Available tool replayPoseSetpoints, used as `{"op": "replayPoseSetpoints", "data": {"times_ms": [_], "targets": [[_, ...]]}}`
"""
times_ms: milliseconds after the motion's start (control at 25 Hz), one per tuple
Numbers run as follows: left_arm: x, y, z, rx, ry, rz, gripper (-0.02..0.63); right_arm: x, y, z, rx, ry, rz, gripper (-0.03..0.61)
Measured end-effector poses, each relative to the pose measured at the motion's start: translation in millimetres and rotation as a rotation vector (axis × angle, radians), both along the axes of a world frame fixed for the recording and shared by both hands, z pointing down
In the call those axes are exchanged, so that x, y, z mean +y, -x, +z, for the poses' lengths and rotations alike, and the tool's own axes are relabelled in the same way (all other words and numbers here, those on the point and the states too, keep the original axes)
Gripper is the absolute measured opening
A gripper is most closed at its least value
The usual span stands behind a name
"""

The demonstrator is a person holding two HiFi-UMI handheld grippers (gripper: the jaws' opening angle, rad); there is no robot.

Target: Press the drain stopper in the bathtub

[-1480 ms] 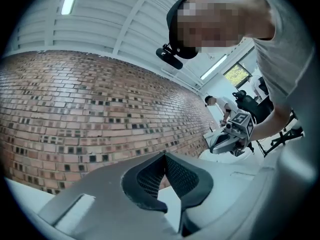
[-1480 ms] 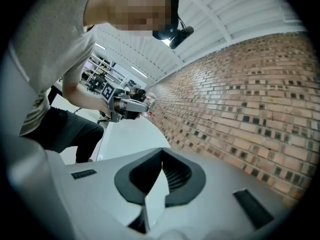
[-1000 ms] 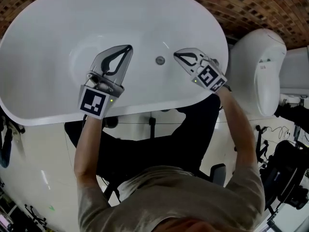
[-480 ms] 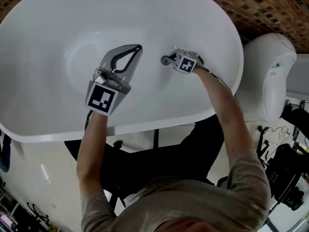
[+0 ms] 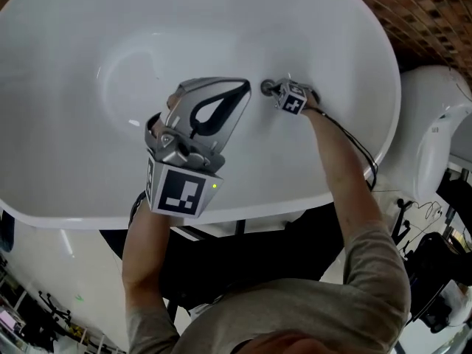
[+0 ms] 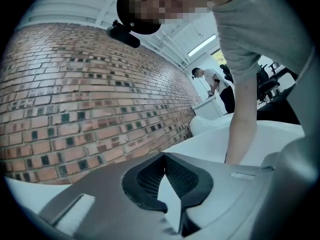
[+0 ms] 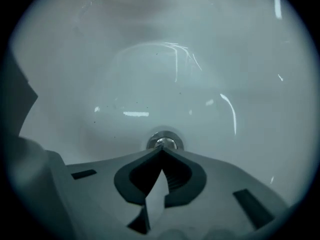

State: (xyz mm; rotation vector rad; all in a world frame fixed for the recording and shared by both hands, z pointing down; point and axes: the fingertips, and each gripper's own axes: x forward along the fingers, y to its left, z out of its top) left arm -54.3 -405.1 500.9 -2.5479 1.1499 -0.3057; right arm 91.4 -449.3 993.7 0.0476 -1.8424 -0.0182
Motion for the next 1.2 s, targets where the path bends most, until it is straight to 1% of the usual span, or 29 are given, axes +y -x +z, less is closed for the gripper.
{"op": "replayPoseSetpoints", "data": {"times_ms": [160, 240, 320, 400, 480, 600, 760, 800, 880, 920, 960, 1000, 1120, 1160, 1200], "targets": [[2, 5, -2, -0.012, 0.000, -0.025, 0.002, -7, 14, 10, -0.015, -0.025, 0.017, 0.002], [5, 10, -3, -0.025, -0.003, -0.035, 0.002, -7, 19, 16, -0.004, -0.027, 0.049, 0.002], [6, 12, -4, -0.040, -0.010, -0.040, 0.002, -7, 20, 20, 0.003, -0.036, 0.056, 0.003], [3, 9, -2, -0.047, -0.009, -0.036, 0.002, -10, 18, 21, 0.009, -0.061, 0.027, 0.006], [-1, 3, 0, -0.049, -0.008, -0.027, 0.002, -12, 16, 24, 0.024, -0.108, -0.022, 0.005], [-2, -3, 3, -0.055, -0.018, -0.021, 0.002, -14, 13, 29, 0.040, -0.148, -0.045, 0.003], [3, 2, -2, -0.057, -0.028, -0.030, 0.002, -7, 15, 28, 0.043, -0.140, -0.051, 0.003], [4, 3, -3, -0.060, -0.033, -0.033, 0.002, -7, 16, 27, 0.046, -0.129, -0.038, 0.003], [3, 5, -2, -0.075, -0.050, -0.038, 0.002, -11, 16, 23, 0.057, -0.068, 0.034, 0.005], [2, 4, 1, -0.086, -0.059, -0.040, 0.002, -15, 14, 17, 0.063, -0.027, 0.076, 0.002], [-1, 3, 5, -0.097, -0.067, -0.039, 0.002, -20, 13, 8, 0.067, 0.000, 0.098, 0.002], [-4, 2, 10, -0.105, -0.073, -0.037, 0.002, -26, 12, -4, 0.067, 0.000, 0.085, 0.002], [-11, 3, 28, -0.149, -0.080, -0.042, 0.002, -39, 17, -61, 0.030, -0.090, -0.044, 0.002], [-12, 6, 34, -0.171, -0.081, -0.048, 0.002, -43, 20, -87, -0.001, -0.126, -0.067, 0.002], [-14, 8, 40, -0.185, -0.080, -0.054, 0.002, -47, 24, -119, -0.048, -0.165, -0.067, 0.002]]}}
